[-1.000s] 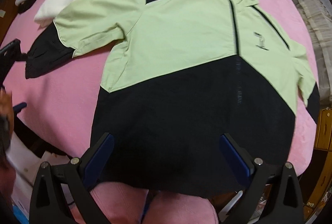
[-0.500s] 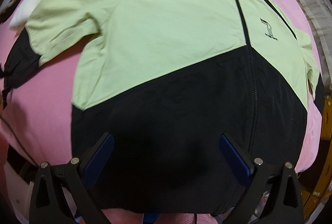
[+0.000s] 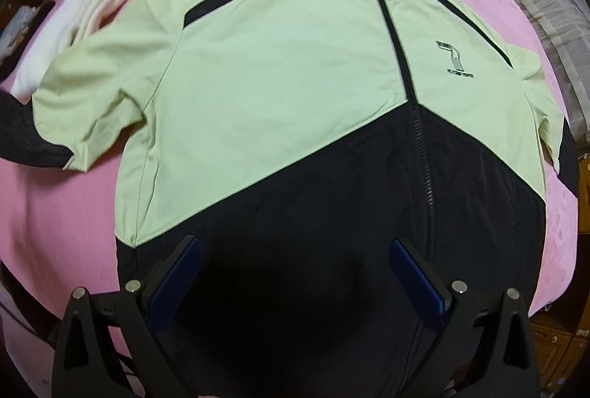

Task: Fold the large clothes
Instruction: 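Grasp the black sleeve cuff with the left gripper while the right tool approaches the jacket, then fold the black sleeve with the left gripper across the jacket front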

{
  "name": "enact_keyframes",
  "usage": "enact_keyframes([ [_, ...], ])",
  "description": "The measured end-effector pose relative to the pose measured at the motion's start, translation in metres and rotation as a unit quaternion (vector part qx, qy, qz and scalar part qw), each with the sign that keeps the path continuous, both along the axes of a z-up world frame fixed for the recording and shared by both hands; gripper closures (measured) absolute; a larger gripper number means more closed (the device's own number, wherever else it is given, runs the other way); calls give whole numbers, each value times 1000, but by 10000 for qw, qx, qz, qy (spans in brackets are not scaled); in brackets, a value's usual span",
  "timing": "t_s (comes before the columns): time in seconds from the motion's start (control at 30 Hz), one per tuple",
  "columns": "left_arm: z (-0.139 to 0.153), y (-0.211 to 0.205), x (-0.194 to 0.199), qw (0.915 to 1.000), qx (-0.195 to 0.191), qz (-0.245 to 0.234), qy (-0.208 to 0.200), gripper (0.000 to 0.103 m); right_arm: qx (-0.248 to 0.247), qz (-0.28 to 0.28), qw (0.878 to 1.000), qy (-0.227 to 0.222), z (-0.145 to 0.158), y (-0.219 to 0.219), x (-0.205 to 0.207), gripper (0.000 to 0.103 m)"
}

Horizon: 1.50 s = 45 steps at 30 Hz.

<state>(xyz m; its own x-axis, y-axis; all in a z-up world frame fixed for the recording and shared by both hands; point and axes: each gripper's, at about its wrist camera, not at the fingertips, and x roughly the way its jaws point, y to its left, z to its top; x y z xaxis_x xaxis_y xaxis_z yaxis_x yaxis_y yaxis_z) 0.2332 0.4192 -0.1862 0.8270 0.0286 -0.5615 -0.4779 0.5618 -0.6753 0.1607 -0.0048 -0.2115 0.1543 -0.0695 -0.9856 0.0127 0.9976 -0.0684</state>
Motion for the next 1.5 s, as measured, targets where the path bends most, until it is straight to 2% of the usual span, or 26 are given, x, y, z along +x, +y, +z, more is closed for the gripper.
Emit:
enact_keyframes([
  [0.1,26,-53,39,9954,491,-806,-163,98,67,-124,9998,-161,6,-25,6,2],
  [0.2,34,-106,69,9872,679,-1434,-160,98,157,-386,9985,-364,17,-58,7,2],
  [0.33,26,-174,104,9746,814,-2087,40,98,262,-783,9953,-507,28,-105,6,2],
  [0.47,-6,-246,130,9542,1115,-2703,637,97,302,-1118,9916,-568,28,-152,9,2],
  [0.5,-20,-263,142,9448,1201,-2901,936,90,333,-1183,9907,-585,27,-163,11,2],
  [0.53,-27,-279,148,9380,1230,-3035,1139,74,383,-1233,9898,-604,25,-172,12,2],
  [0.57,-40,-293,158,9264,1223,-3254,1444,64,447,-1262,9890,-632,23,-180,14,2],
  [0.6,-51,-310,145,9167,1187,-3440,1651,43,530,-1286,9880,-665,21,-187,16,2],
  [0.63,-62,-318,146,9065,1132,-3612,1872,30,659,-1302,9869,-683,18,-196,20,2],
  [0.67,-70,-326,145,8986,1100,-3719,2051,27,788,-1311,9859,-685,14,-201,23,2],
  [0.77,-84,-337,130,8958,973,-3651,2341,24,1353,-1329,9794,-692,5,-208,33,2],
  [0.87,-89,-333,97,8934,856,-3618,2523,22,1950,-1127,9720,-666,-4,-198,46,3],
  [0.93,-99,-321,65,8943,914,-3402,2759,19,2426,-912,9630,-741,-9,-183,53,11],
  [1.0,-106,-302,46,8909,1074,-3107,3132,18,2662,-754,9583,-712,-17,-167,62,14],
  [1.03,-109,-295,38,8890,1133,-3026,3246,18,2717,-685,9576,-669,-22,-156,67,16],
  [1.13,-126,-269,20,8780,1388,-2759,3657,18,2759,-581,9574,-627,-38,-129,81,33],
  [1.17,-133,-260,16,8740,1473,-2663,3788,18,2706,-549,9589,-652,-45,-118,87,35],
  [1.3,-148,-236,7,8757,1440,-2334,3974,18,2247,-334,9725,-509,-70,-88,107,35],
  [1.33,-151,-231,7,8763,1408,-2308,3988,18,2127,-243,9747,-647,-69,-81,110,37],
  [1.37,-153,-228,8,8768,1406,-2280,3993,18,2103,-182,9747,-729,-67,-78,111,50],
  [1.47,-159,-225,12,8807,1396,-2201,3956,19,2292,-144,9701,-786,-66,-73,120,74],
  [1.5,-161,-225,14,8808,1420,-2184,3954,18,2462,-196,9652,-858,-63,-76,125,75],
])
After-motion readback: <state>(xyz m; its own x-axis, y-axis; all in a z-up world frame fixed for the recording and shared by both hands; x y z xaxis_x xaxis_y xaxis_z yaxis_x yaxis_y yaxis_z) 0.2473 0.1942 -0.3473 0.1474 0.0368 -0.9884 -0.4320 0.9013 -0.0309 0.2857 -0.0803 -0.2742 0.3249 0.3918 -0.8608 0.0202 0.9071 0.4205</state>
